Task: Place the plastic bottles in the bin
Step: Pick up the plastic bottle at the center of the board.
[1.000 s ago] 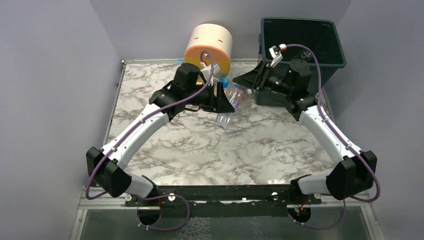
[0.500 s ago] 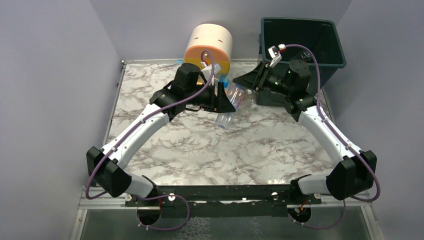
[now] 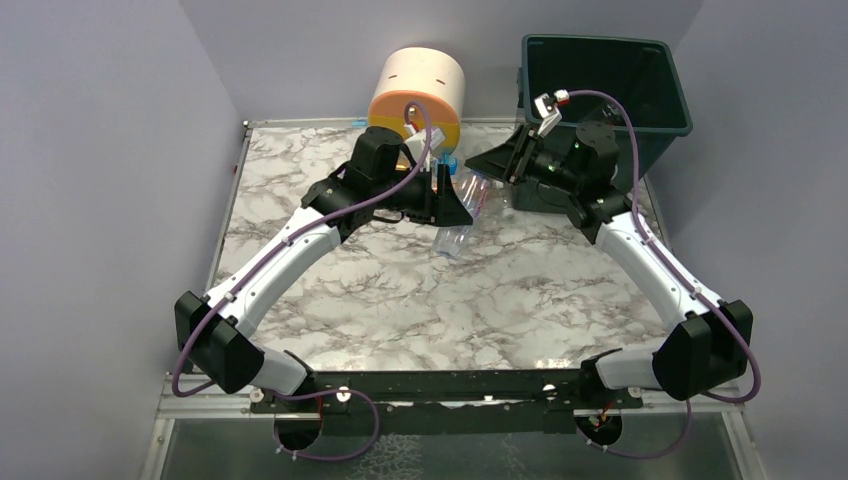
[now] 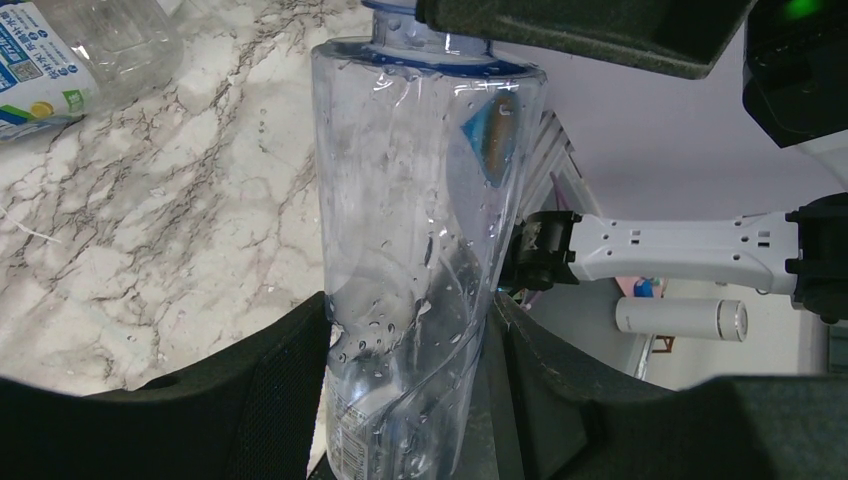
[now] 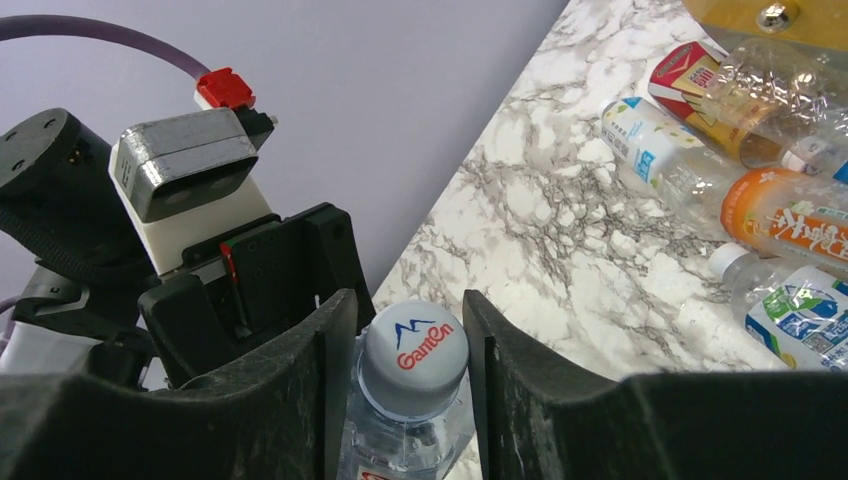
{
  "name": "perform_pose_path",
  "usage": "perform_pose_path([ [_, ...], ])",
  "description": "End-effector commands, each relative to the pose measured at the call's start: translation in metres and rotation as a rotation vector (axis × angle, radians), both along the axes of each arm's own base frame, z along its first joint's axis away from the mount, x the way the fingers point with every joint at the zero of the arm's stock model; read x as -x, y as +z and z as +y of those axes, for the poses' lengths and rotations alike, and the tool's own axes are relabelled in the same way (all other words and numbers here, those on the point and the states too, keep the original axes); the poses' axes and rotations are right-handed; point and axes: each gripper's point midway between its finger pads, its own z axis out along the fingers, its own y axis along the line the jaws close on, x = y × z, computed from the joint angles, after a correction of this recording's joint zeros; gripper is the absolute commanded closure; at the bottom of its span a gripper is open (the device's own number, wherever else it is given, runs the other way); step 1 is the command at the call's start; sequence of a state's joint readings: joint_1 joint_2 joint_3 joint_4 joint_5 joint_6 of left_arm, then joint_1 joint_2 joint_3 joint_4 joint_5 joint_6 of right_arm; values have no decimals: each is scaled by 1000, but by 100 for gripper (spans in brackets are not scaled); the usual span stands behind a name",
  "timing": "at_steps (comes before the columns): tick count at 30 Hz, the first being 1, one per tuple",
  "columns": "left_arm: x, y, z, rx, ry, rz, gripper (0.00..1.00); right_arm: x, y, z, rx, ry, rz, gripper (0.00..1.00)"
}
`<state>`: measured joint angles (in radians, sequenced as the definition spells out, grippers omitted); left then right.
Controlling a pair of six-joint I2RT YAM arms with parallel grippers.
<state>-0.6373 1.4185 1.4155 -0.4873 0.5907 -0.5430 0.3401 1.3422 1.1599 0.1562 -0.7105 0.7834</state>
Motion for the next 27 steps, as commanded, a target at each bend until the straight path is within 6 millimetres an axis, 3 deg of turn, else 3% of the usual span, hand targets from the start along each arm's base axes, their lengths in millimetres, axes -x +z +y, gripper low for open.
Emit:
perform_pose_path([
  [1, -7, 18, -5, 39, 15, -51, 45, 4, -2, 3, 4, 8, -22, 57],
  [10, -9, 19, -7, 39, 19, -52, 45, 6, -1, 4, 5, 13, -26, 71],
  [18, -7, 16, -5, 37, 18, -44, 28, 3, 4, 4, 9, 7, -34, 72],
  [22, -6, 16, -4, 36, 20, -45, 2, 3, 4, 4, 8, 8, -32, 73],
  [27, -6, 16, -4, 35, 23, -45, 1, 3, 3, 4, 11, 6, -31, 73],
])
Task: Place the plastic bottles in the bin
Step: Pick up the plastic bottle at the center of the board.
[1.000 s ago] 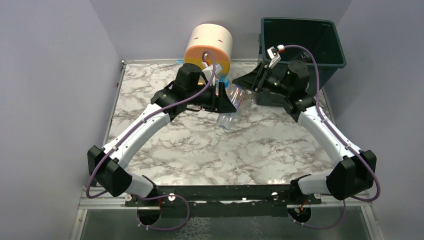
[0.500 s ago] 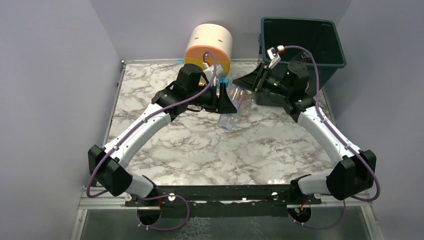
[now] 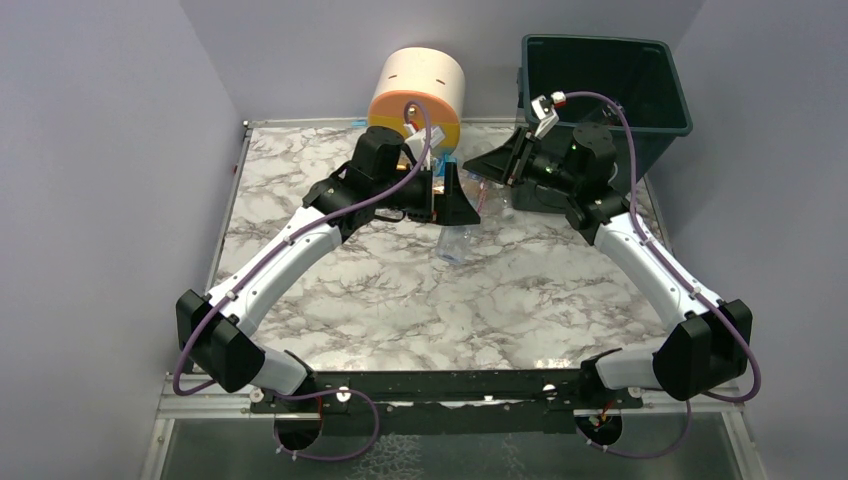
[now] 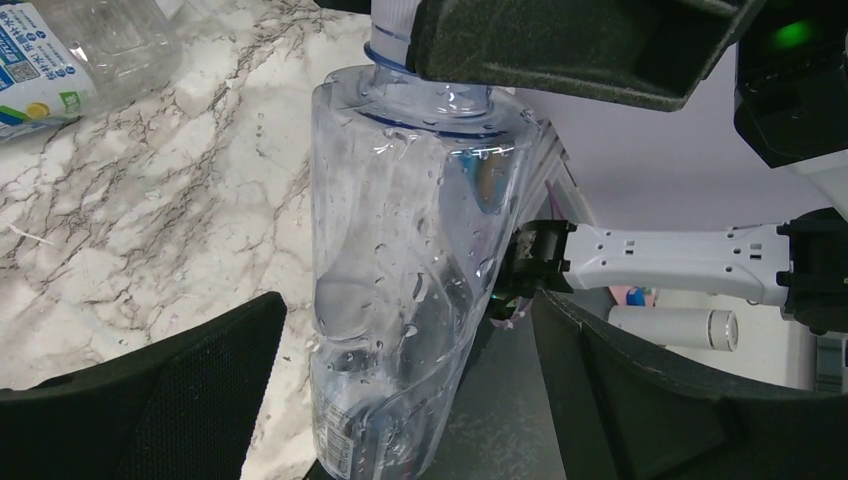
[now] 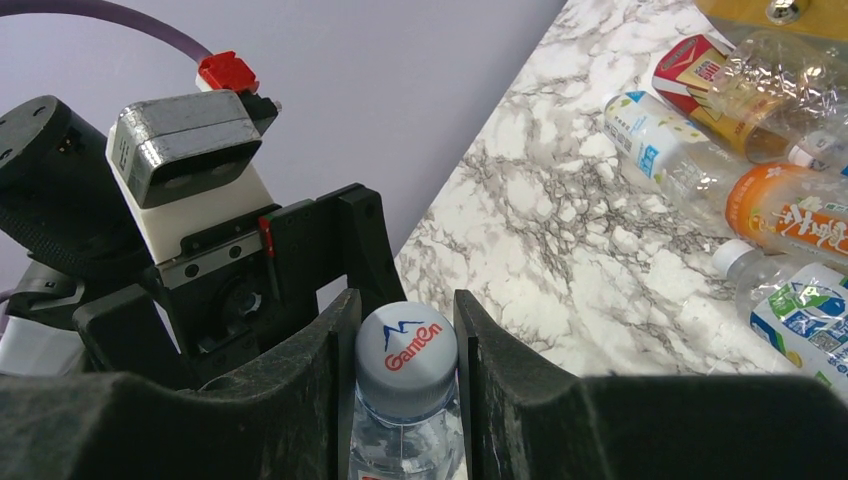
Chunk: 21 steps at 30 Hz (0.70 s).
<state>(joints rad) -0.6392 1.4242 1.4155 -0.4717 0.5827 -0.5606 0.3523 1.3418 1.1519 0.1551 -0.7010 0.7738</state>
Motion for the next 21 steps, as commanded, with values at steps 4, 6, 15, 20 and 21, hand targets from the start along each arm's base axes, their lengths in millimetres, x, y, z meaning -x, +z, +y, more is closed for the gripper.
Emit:
perform_pose_path([
  [4, -3, 19, -1, 33, 13, -57, 1, 1, 7, 1, 6, 0, -34, 73],
  [6, -3, 24, 0, 36, 14, -67, 1, 0, 7, 1, 12, -3, -34, 73],
  [15, 1, 44, 8, 41, 32, -117, 1, -8, 18, 1, 16, -18, -50, 74],
  [20, 4, 52, 13, 49, 37, -144, 1, -14, 27, 1, 30, -33, -68, 75],
  [21, 4, 54, 15, 49, 42, -152, 1, -15, 28, 0, 35, -38, -70, 76],
])
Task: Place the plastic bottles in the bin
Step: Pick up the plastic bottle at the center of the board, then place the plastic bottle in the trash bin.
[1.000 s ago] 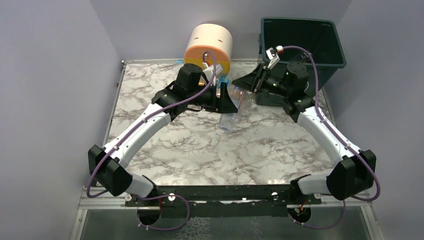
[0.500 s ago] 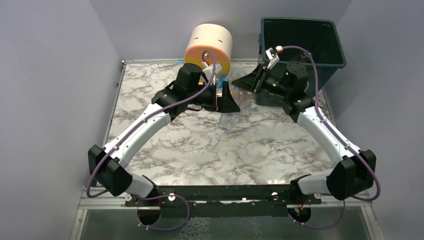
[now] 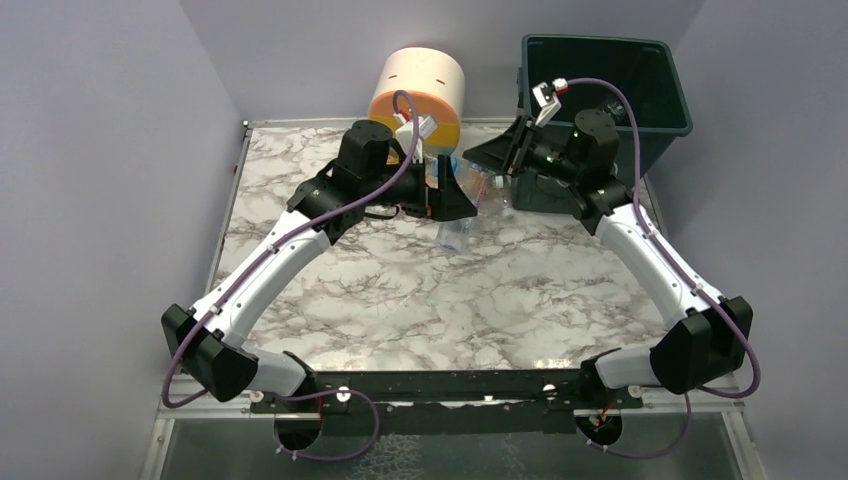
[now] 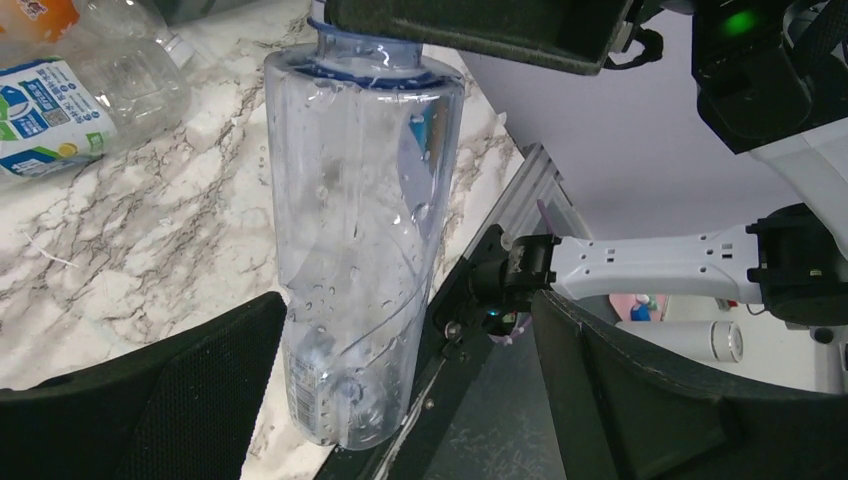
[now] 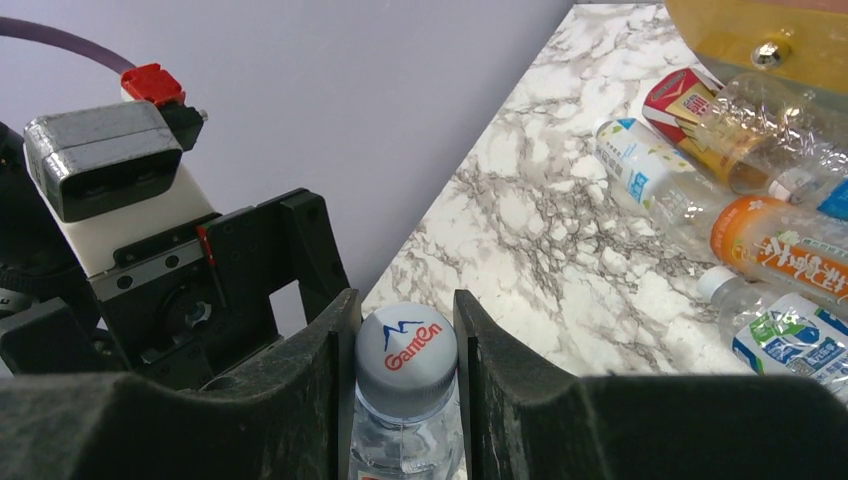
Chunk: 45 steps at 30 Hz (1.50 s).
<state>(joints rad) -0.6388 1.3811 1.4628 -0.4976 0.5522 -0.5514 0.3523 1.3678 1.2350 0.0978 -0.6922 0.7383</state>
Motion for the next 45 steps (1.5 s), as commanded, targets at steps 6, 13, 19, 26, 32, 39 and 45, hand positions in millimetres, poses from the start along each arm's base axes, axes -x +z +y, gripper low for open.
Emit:
perform_pose_path([
  [6, -1, 37, 22, 19, 77, -139, 1, -16, 28, -6, 39, -63, -68, 77],
  [13, -4, 55, 40, 14, 159, -216, 1, -27, 49, -18, 50, -104, -103, 77],
  [19, -3, 52, 46, 2, 181, -221, 1, -42, 76, -36, 44, -145, -140, 77],
  [26, 0, 44, 50, -12, 180, -223, 1, -70, 109, -77, 1, -233, -166, 77],
  [32, 2, 36, 52, -31, 178, -213, 1, -93, 129, -120, -68, -304, -169, 78],
  [39, 3, 29, 54, -45, 173, -208, 1, -111, 141, -160, -166, -360, -161, 78],
  [45, 2, 24, 54, -55, 169, -205, 1, -115, 143, -185, -263, -381, -159, 78],
])
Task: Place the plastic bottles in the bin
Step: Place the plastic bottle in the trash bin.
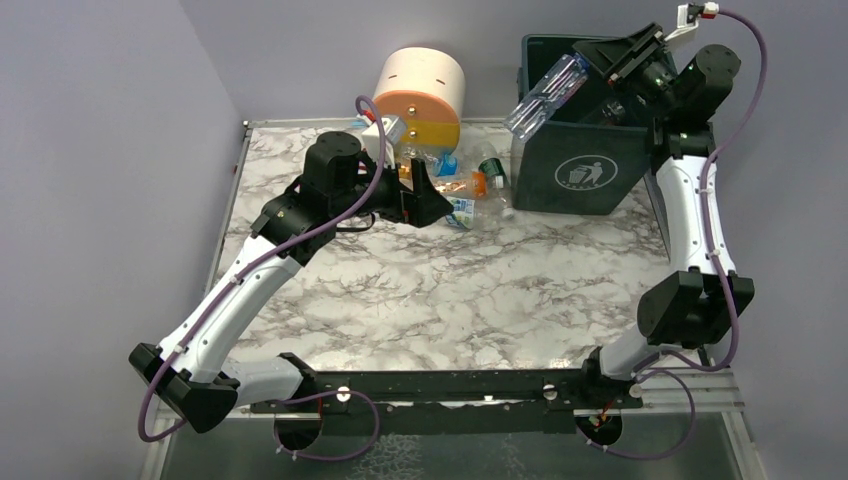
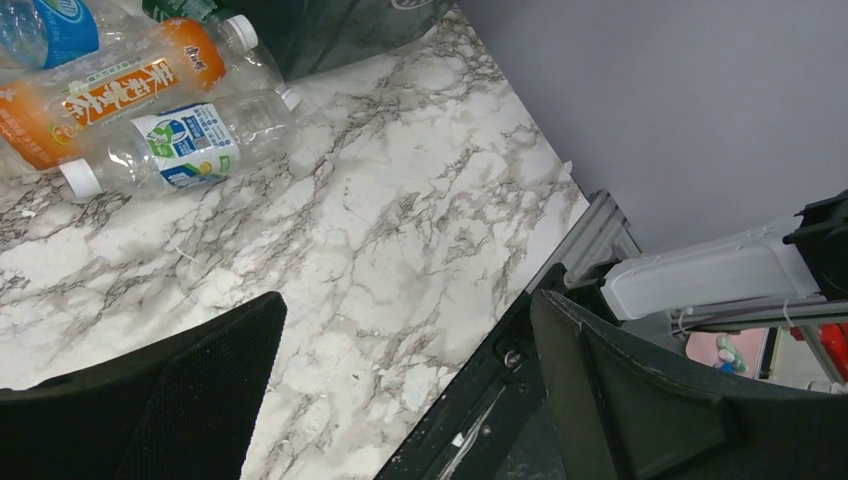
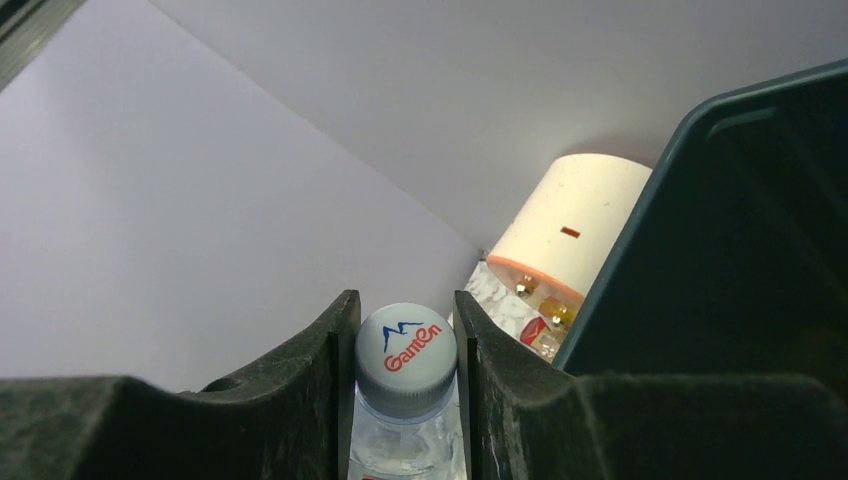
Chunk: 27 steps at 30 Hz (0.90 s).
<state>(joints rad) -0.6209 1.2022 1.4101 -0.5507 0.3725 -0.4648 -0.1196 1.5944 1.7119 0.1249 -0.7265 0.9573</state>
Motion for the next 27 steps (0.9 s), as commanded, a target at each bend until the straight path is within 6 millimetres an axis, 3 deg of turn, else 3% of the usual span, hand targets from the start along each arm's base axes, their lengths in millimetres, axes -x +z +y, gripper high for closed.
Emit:
perform_pose_path([
  [1, -1, 2, 7, -8, 17, -30, 1, 7, 17, -11, -85, 34, -62, 78],
  [9, -2, -4, 6, -17, 13, -22, 1, 8, 6, -47, -233, -38, -80, 81],
  [17, -1, -6, 6, -20, 5, -19, 1, 1, 23, -65, -324, -101, -154, 81],
  [22, 0, -7, 7, -22, 4, -15, 1, -9, 29, -73, -337, -137, -165, 81],
  [27, 1, -7, 8, -26, 4, -16, 1, -21, 34, -87, -229, -262, -178, 81],
])
